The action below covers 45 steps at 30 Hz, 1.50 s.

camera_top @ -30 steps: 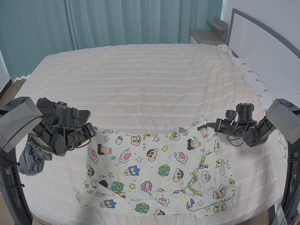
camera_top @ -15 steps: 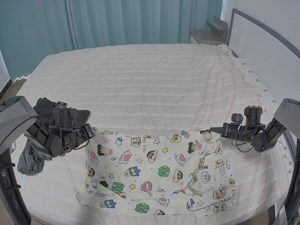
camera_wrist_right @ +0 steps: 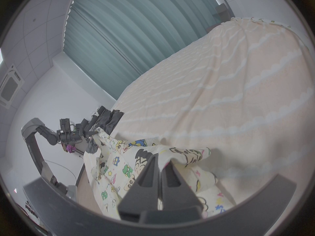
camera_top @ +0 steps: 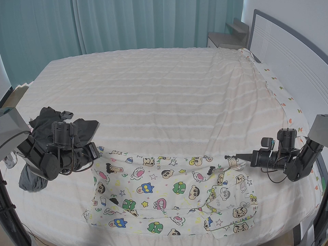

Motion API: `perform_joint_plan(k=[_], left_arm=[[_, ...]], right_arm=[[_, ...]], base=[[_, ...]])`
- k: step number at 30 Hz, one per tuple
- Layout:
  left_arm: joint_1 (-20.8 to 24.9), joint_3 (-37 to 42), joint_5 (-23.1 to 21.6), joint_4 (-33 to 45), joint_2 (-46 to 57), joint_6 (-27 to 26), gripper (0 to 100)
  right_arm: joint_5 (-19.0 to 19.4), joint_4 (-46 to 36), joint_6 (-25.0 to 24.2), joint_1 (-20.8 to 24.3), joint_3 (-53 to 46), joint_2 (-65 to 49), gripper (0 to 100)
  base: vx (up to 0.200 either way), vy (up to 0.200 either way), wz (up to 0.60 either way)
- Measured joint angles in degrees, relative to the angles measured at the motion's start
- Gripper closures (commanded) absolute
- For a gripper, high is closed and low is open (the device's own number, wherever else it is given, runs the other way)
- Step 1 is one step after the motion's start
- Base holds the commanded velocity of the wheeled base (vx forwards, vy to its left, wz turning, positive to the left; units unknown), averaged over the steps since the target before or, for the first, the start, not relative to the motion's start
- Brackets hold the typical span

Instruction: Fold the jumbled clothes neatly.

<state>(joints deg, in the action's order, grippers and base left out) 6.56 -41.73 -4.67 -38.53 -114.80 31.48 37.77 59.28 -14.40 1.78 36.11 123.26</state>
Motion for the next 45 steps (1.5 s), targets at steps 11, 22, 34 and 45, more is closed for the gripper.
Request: perform_joint_plan(k=[11, 22, 34, 45], left_arm=[[0.66, 8.87, -0.41, -0.24, 3.61, -0.41, 100], [3.25, 16.26, -0.41, -0.71, 4.35, -0.39, 100], [3.66, 20.31, -0.52, -0.73, 4.24, -0.35, 100], [3.69, 21.72, -0.44, -5.32, 1.13, -0.3, 100]], right_arm=[[1.97, 10.46, 4.66, -0.05, -12.96, -0.38, 100], [2.66, 11.63, 12.17, -0.4, -20.26, 2.05, 100], [2.72, 11.65, 15.29, -1.34, -23.74, 4.22, 100], [2.72, 11.67, 15.81, -1.4, -24.84, 5.94, 100]], base=[[0.0, 0.0, 0.0], [0.0, 0.0, 0.0], [0.0, 0.0, 0.0], [0.0, 0.0, 0.0]])
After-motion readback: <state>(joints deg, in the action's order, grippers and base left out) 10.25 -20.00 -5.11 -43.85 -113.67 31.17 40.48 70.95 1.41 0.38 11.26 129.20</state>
